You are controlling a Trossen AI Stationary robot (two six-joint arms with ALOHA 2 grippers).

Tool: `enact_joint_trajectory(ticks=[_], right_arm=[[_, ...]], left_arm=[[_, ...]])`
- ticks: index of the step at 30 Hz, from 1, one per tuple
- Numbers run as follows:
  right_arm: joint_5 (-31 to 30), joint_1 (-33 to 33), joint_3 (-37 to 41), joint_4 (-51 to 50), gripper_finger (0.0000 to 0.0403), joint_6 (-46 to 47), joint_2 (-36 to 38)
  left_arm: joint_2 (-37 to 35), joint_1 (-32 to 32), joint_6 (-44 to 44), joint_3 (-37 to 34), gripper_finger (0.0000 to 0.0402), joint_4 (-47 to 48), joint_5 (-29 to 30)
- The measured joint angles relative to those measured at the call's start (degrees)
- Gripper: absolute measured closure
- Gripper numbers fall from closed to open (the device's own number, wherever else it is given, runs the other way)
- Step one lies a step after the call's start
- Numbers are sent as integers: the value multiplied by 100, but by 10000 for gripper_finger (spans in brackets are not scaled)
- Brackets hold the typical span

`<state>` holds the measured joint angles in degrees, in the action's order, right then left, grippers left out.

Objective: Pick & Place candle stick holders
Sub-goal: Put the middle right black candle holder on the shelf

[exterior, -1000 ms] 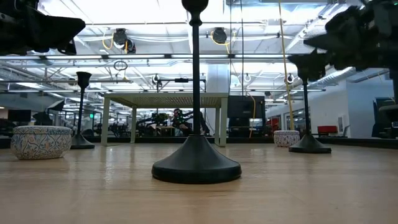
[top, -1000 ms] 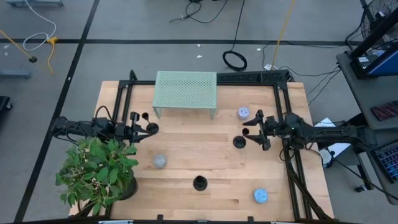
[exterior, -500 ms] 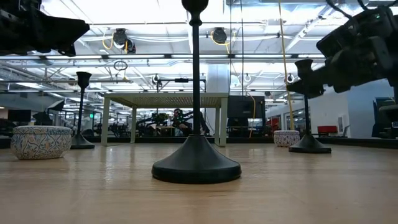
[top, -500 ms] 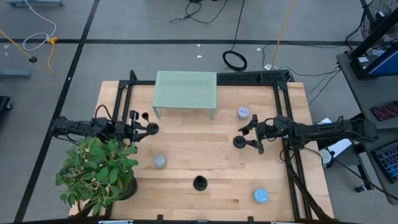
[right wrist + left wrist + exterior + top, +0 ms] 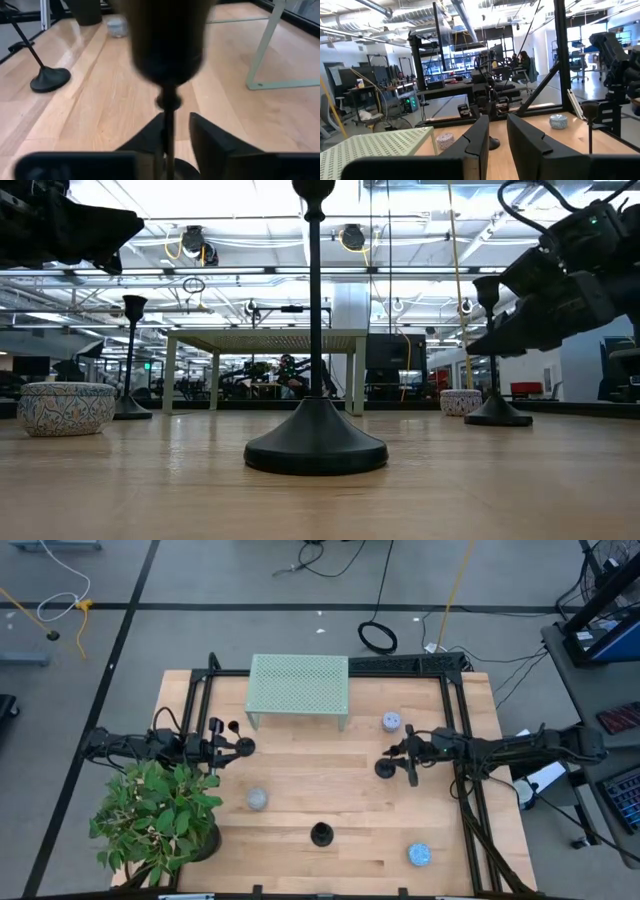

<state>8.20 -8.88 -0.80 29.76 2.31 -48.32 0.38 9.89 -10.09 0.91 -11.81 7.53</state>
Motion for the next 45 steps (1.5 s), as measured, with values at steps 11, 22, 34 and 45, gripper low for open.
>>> enact_joint_trajectory(ticks=[11, 22, 34, 45], right_arm=[[-531, -2, 0, 453, 396, 1050, -133], [-1428, -4, -738, 2096, 395, 1242, -147], [-1734, -428, -3520, 335, 395, -121, -891], [-1530, -1627, -5747, -415, 395, -454, -3094]], left_arm=[[0, 0, 9, 0, 325, 11, 0], [0, 0, -11, 0, 325, 1, 2], [0, 0, -29, 0, 325, -268, 4], [-2, 0, -291, -2, 325, -344, 7]])
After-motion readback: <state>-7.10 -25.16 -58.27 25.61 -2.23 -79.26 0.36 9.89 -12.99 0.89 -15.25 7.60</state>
